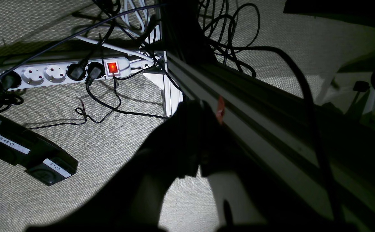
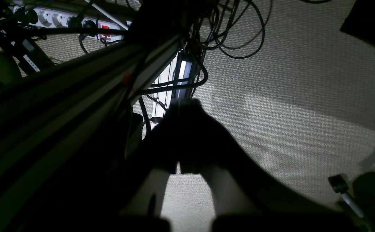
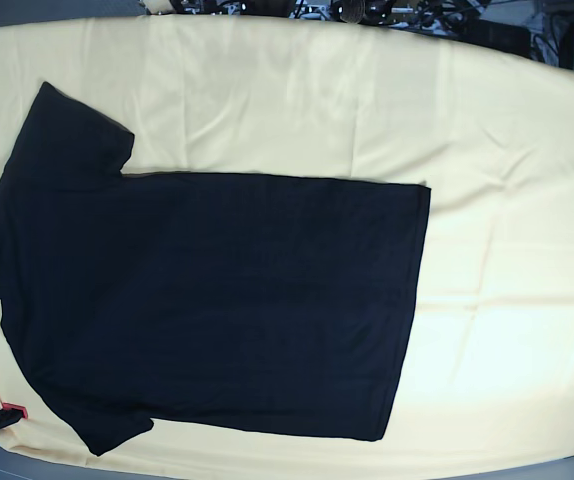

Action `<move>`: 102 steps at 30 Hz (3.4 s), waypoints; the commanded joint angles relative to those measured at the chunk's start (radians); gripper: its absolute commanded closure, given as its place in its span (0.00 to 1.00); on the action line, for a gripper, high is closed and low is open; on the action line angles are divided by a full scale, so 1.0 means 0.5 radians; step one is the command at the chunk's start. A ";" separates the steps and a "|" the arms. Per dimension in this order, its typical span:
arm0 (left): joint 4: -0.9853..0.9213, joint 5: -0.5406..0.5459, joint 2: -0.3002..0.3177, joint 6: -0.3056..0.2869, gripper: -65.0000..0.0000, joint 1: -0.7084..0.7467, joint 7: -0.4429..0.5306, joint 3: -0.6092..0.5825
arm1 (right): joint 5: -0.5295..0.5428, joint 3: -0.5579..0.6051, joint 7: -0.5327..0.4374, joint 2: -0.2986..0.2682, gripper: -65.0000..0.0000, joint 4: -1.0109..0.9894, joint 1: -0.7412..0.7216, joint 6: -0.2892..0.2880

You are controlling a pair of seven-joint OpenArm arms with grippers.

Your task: Fold the T-shirt properly

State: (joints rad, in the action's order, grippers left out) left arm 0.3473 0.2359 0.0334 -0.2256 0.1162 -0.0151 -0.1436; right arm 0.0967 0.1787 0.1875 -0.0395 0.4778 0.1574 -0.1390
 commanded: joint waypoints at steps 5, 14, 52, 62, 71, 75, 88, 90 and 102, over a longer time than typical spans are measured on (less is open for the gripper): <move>0.018 0.002 -0.005 -0.025 1.00 0.005 0.028 0.000 | -0.002 -0.007 -0.018 -0.011 1.00 0.018 -0.005 -0.013; 0.018 0.002 -0.005 -0.025 1.00 0.005 0.027 0.000 | -0.003 -0.007 -0.023 -0.011 1.00 0.018 -0.005 -0.013; 2.780 0.462 0.851 -0.175 1.00 1.752 -1.064 0.152 | 0.000 -0.005 0.616 -0.652 1.00 2.856 2.068 -0.201; 3.786 0.467 1.009 -0.194 1.00 2.238 -1.138 0.798 | -0.419 -0.007 0.939 -0.726 1.00 3.636 2.303 0.150; 3.965 0.472 1.014 -0.192 1.00 2.012 -1.124 1.033 | -0.735 -0.231 0.701 -0.726 1.00 3.757 2.303 0.371; 3.960 0.417 1.108 -0.372 1.00 1.817 -1.105 1.032 | -0.657 -0.426 0.462 -0.726 1.00 3.757 2.244 0.147; 3.404 0.313 1.660 -0.897 0.99 0.914 -0.452 0.897 | -0.377 -0.490 0.459 -0.725 1.00 3.757 1.407 -0.300; 3.297 0.311 1.680 -0.896 0.88 0.758 -0.433 0.784 | -0.349 -0.490 0.459 -0.725 1.00 3.716 1.333 -0.323; 2.840 -0.407 1.741 -0.945 0.56 -0.229 -0.209 -0.398 | -0.349 -0.491 0.433 -0.724 1.00 3.568 1.226 -0.314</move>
State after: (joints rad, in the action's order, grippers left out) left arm 1.7542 0.0189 0.8867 -0.7059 0.0147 -0.1448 -0.3576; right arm -0.0780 -0.0616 0.4259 -0.3935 2.2471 0.7670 -0.3038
